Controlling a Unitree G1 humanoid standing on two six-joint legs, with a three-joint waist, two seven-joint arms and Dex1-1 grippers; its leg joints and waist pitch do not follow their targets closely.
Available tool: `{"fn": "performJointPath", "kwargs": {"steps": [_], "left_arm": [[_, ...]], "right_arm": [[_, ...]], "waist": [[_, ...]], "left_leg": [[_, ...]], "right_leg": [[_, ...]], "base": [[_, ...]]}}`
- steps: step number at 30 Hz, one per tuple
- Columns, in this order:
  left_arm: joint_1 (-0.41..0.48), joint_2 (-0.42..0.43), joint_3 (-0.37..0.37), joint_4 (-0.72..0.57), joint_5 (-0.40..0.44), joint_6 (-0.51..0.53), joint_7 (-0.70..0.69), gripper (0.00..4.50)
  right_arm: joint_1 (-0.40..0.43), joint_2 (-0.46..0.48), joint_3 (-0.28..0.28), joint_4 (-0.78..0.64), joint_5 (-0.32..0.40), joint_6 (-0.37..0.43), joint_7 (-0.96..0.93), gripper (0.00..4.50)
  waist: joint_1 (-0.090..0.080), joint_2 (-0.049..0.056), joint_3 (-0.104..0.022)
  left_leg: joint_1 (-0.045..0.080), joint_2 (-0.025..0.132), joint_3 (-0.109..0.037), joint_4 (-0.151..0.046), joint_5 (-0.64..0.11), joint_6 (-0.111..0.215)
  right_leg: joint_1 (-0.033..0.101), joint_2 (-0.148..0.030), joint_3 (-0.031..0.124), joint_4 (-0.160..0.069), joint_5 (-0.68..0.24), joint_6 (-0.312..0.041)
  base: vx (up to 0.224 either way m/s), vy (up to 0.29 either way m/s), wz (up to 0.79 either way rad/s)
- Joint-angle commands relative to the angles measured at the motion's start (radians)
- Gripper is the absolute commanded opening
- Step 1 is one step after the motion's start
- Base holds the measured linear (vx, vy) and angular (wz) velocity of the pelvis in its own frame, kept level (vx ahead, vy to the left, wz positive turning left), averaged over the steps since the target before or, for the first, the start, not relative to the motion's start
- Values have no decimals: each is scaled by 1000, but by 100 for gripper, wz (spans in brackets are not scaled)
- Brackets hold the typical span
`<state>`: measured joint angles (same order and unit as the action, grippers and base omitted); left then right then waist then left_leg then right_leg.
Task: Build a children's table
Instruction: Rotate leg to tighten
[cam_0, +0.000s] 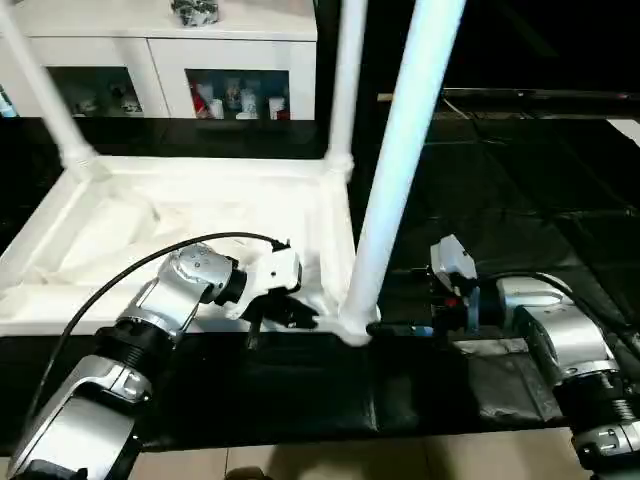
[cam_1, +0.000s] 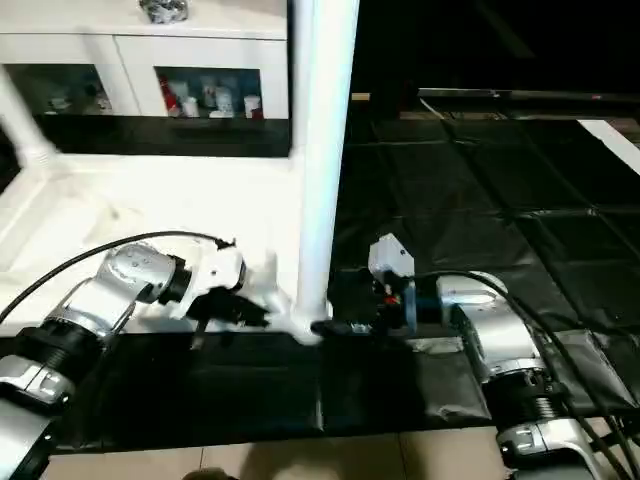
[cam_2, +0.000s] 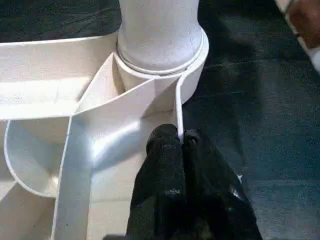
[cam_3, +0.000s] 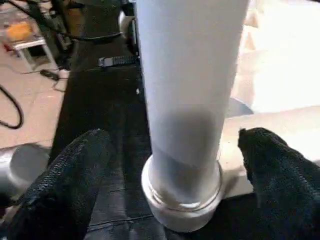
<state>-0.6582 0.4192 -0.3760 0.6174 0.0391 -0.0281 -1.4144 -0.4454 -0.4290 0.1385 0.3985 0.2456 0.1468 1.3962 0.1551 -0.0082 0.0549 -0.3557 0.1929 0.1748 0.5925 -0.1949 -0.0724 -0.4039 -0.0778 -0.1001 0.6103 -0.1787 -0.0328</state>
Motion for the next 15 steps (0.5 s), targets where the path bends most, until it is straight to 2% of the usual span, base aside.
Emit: {"fn": "performJointPath", "kwargs": {"steps": [1,3,4,7,10,13,15], "left_arm": [[-4,-10,-34,-49,-3,-33,-51,0],[-2,-12,-35,-61,-9,-30,-59,0],[-2,-12,-36,-63,-10,-32,-60,0],[-3,-11,-39,-65,-13,-33,-65,0],[-3,-11,-40,-65,-11,-34,-65,0],[-3,-12,-40,-66,-10,-32,-66,0],[-3,-12,-41,-66,-11,-31,-67,0]], "right_arm": [[-24,-4,16,7,16,-2,28,397],[-34,2,29,20,20,1,51,390],[-35,4,35,22,21,2,61,369],[-40,8,44,29,20,9,80,352],[-48,13,47,46,15,2,85,316],[-60,17,55,67,18,4,102,311],[-62,18,57,73,17,4,106,280]], "waist": [[-5,-10,-69],[-3,-9,-70],[-2,-9,-70],[2,-8,-71],[3,-10,-71],[4,-10,-71],[4,-9,-71]], "left_leg": [[5,49,-8,-65,-127,64],[4,49,-8,-64,-122,65],[4,48,-8,-64,-121,66],[4,48,-8,-63,-115,67],[3,47,-8,-63,-111,67],[3,47,-8,-63,-112,63],[3,48,-8,-63,-111,63]], "right_leg": [[56,-84,60,-73,-239,-182],[56,-84,59,-69,-228,-187],[57,-84,59,-69,-228,-187],[57,-84,60,-69,-227,-181],[57,-83,60,-68,-216,-184],[57,-83,59,-69,-230,-180],[57,-83,59,-68,-228,-181]], "base": [[0,0,0],[0,0,0],[0,0,0],[0,0,0],[0,0,0],[0,0,0],[0,0,0]]}}
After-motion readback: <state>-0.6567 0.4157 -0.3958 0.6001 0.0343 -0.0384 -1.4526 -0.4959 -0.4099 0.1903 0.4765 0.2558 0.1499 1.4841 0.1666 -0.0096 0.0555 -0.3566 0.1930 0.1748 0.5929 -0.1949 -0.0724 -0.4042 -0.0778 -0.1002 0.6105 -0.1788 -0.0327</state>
